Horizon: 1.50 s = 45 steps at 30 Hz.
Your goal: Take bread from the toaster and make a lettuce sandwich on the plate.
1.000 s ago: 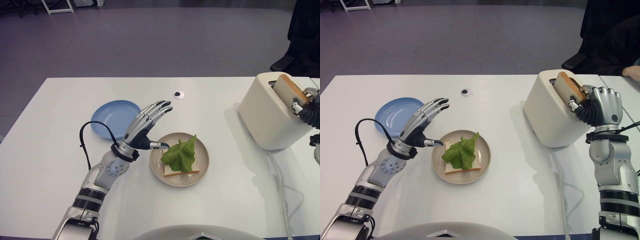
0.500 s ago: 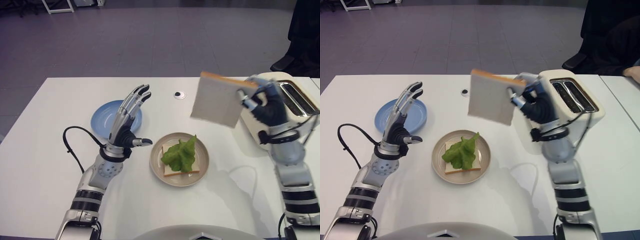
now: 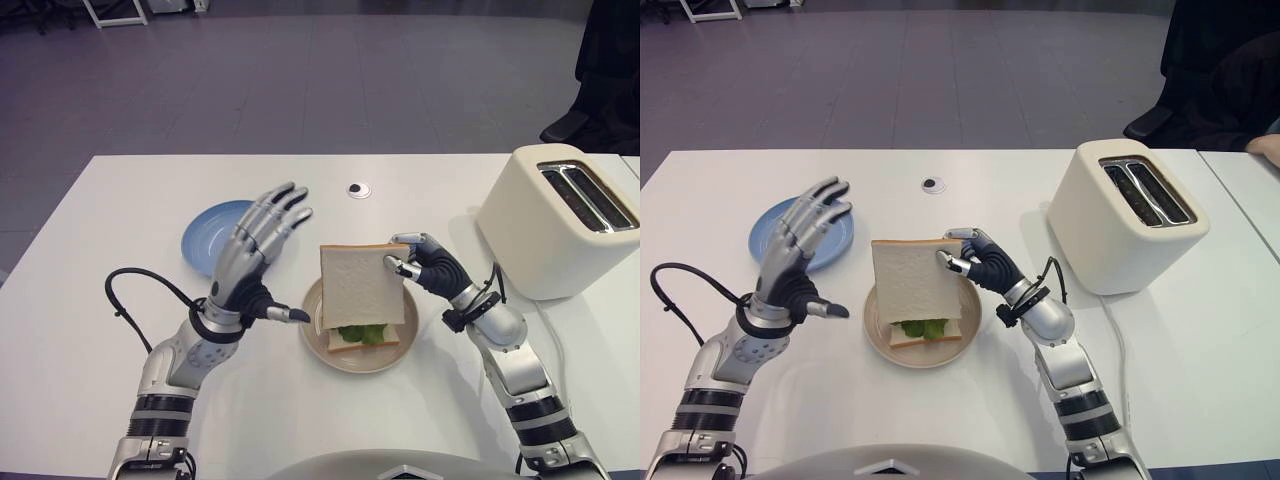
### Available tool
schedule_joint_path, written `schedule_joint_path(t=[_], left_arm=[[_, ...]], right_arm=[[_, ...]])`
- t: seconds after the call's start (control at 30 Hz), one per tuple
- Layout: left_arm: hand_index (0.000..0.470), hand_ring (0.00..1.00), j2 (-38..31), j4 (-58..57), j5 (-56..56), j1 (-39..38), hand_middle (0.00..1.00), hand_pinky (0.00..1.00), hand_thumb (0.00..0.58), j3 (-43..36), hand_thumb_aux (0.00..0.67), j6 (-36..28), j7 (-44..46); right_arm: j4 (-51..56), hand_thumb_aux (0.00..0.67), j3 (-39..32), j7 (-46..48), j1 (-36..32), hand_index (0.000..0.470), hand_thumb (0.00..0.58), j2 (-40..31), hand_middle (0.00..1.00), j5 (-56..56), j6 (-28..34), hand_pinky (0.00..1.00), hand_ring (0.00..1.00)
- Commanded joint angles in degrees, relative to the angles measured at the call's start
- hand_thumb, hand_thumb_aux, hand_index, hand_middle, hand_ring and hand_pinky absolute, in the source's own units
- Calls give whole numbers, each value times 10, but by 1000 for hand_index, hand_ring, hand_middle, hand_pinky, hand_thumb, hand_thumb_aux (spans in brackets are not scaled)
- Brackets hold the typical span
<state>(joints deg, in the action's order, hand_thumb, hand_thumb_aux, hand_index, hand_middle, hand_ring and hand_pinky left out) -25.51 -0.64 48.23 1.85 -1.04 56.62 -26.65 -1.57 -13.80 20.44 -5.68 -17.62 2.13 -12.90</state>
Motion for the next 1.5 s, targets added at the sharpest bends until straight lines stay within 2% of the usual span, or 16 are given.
schedule_joint_path(t=[0.03, 0.1, 0.27, 0.6, 0.63, 0.67, 0.7, 0.9, 1.03, 1.17, 1.2, 1.23, 1.3, 1.33, 1.43, 1.5], left_arm=[[29, 0, -15, 56, 83, -24, 0, 0, 71, -66, 42, 18, 41], [125, 0, -23, 63, 100, -23, 0, 0, 268, -94, 179, 21, 63], [236, 0, -55, -11, 49, -19, 0, 0, 436, -153, 336, -2, 159], [234, 0, -84, -133, -230, -41, 0, 0, 434, -227, 334, -42, 362], [212, 0, -85, -138, -255, -44, 0, 0, 405, -232, 302, -44, 379], [199, 0, -87, -140, -280, -48, 0, 0, 387, -235, 284, -47, 395], [168, 0, -89, -139, -306, -52, 0, 0, 340, -239, 239, -50, 411], [133, 0, -100, -115, -397, -70, 0, 0, 281, -231, 189, -59, 473], [236, 0, -89, -31, -521, -63, 0, 0, 436, -208, 336, -58, 487], [81, 0, -70, 72, -712, -48, 0, 0, 183, -160, 116, -94, 492], [37, 0, -79, 106, -769, -59, 0, 0, 87, -156, 53, -114, 509], [122, 0, -94, 138, -821, -78, 0, 0, 261, -160, 173, -137, 540], [370, 0, -142, 188, -890, -139, 0, 0, 554, -182, 528, -170, 636], [470, 0, -165, 200, -906, -171, 0, 0, 580, -195, 670, -185, 685], [470, 867, -181, 190, -888, -232, 867, 867, 580, -206, 670, -208, 760], [470, 1000, -178, 184, -868, -253, 1000, 1000, 580, -201, 670, -219, 782]], right_arm=[[65, 670, -5, -10, -24, 470, 580, 1, 1000, -51, -13, 1000, 1000], [118, 670, -16, -26, -39, 470, 580, 4, 1000, -91, -36, 1000, 1000], [192, 670, -35, -59, -47, 470, 580, 7, 1000, -157, -83, 1000, 1000], [188, 670, -31, -76, -46, 470, 580, 11, 969, -183, -106, 969, 969], [184, 670, -25, -81, -48, 470, 580, 12, 769, -182, -107, 769, 769], [178, 236, -18, -88, -50, 166, 337, 12, 0, -181, -113, 0, 0], [164, 0, -3, -100, -53, 0, 0, 12, 0, -175, -121, 0, 0], [88, 0, 104, -226, -47, 0, 0, 2, 0, -207, -167, 0, 0], [69, 0, 106, -226, -14, 0, 0, -12, 0, -219, -186, 0, 0], [40, 0, 92, -188, 10, 0, 0, -27, 39, -193, -203, 39, 39], [22, 242, 80, -155, 24, 170, 343, -36, 443, -161, -207, 443, 443], [3, 591, 66, -118, 41, 415, 572, -48, 725, -123, -213, 725, 725], [-57, 670, 18, -23, 88, 470, 580, -90, 1000, -19, -228, 1000, 1000], [-90, 670, -12, 28, 116, 470, 580, -117, 1000, 35, -236, 1000, 1000], [-160, 670, -102, 174, 185, 470, 580, -203, 1000, 135, -263, 1000, 1000], [-179, 670, -145, 252, 212, 470, 580, -251, 1000, 156, -279, 1000, 1000]])
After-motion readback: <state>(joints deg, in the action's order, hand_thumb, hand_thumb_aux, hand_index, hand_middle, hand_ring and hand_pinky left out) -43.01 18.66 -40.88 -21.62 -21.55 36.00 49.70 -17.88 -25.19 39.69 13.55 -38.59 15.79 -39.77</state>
